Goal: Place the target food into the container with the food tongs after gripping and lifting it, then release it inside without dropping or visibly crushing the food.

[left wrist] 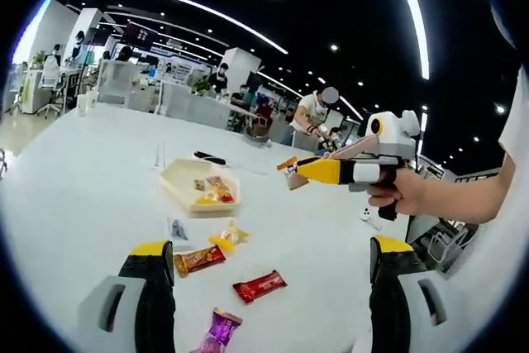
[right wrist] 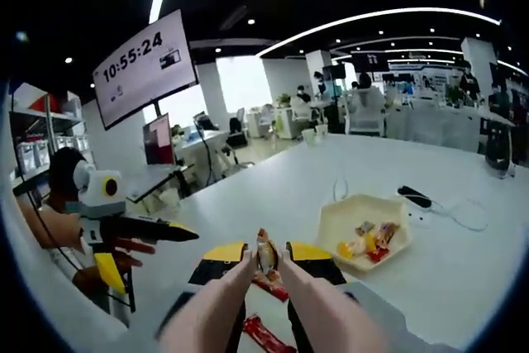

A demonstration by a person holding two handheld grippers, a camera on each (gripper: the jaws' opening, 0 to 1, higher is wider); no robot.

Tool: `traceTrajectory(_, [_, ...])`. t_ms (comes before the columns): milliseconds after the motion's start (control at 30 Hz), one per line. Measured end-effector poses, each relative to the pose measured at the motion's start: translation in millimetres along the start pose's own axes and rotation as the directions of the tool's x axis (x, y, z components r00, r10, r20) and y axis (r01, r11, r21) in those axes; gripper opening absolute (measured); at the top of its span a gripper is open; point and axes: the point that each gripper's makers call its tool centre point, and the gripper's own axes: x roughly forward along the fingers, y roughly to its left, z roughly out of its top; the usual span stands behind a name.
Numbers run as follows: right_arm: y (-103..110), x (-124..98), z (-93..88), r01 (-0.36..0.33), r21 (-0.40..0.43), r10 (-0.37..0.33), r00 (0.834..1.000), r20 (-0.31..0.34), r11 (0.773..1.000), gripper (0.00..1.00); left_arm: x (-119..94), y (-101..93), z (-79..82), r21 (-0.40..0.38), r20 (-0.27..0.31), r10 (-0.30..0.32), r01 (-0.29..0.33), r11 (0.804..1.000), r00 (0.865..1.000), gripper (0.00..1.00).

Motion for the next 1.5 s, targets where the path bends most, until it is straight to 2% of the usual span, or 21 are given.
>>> traceTrajectory(133, [-1.5, 0.0, 5.3, 0.004, 0.024, -0.004, 1.000, 0.007, 1.000, 0.17, -1.6, -0.1, 0.0, 0.024, -0.025, -0.014, 0.015, 1.000, 1.000, 0.99])
traceTrajectory(267, [-1.4, -1.7, 10.2, -0.002, -0.015, 0.002, 1.000, -0.001, 1.000, 0.17, -6.5, 8.6, 8.3, 0.001, 0.009, 0.008, -0.008, 1.000, 1.000, 0.99])
traceTrajectory(400, [-5.8, -4.1, 17.6, 0.009, -0.033, -0.009, 1.000, 0.016, 0.999, 0.17, -3.3, 8.0, 9.8, 0.012, 0.011, 0.001, -0.002, 1.000, 1.000, 0.99])
traceTrajectory(533, [-10.1, -3.3, 14.8, 0.018, 0.000, -0.018, 1.000, 0.012, 1.000, 0.17, 1.2, 5.3, 9.1, 0.024, -0.007, -0.005, 0.005, 1.000, 1.000, 0.99])
traceTrajectory(633, [-7.0, -1.8, 13.4, 0.009, -0.015, -0.009, 1.000, 0.005, 1.000, 0.16, -1.2, 3.9, 13.5, 0.028, 0.009, 0.001, -0.001, 1.000, 1.000, 0.99])
traceTrajectory(833, [-9.9, -1.5, 26.6, 0.019, 0.001, -0.019, 0.999, 0.044, 1.000, 0.16, -5.5, 2.3, 12.6, 0.032, 0.004, 0.008, -0.008, 0.999, 1.000, 0.99])
traceTrajectory(967, [-14.4, -1.6, 40.0, 0.028, -0.023, -0.027, 0.997, 0.073, 0.999, 0.16, -16.0, 3.2, 21.1, 0.053, 0.023, 0.022, -0.024, 0.998, 0.999, 0.99])
traceTrajectory(1100, [-24.2, -4.8, 46.9, 0.056, -0.027, -0.053, 0.994, 0.091, 0.998, 0.16, -18.1, 7.1, 19.2, 0.051, 0.020, 0.031, -0.032, 0.998, 0.999, 0.99])
traceTrajectory(1167, [-27.5, -5.7, 48.1, 0.058, -0.018, -0.056, 0.994, 0.092, 0.998, 0.16, -21.1, 7.6, 13.7, 0.059, -0.004, 0.037, -0.037, 0.998, 0.999, 0.99])
traceTrajectory(1300, [-31.1, -5.0, 49.9, 0.067, -0.070, -0.061, 0.995, 0.081, 0.995, 0.16, -25.8, 10.5, 9.6, 0.045, -0.001, 0.053, -0.053, 0.998, 0.999, 0.99])
traceTrajectory(1433, [-38.9, -5.9, 57.4, 0.085, -0.077, -0.077, 0.992, 0.096, 0.993, 0.16, -20.7, 12.7, 3.6, 0.039, -0.012, 0.050, -0.050, 0.998, 0.999, 0.99])
traceTrajectory(1500, [-44.2, -6.5, 62.1, 0.093, -0.053, -0.087, 0.991, 0.103, 0.994, 0.16, -17.4, 10.4, 2.9, 0.049, -0.032, 0.041, -0.040, 0.998, 0.999, 0.99])
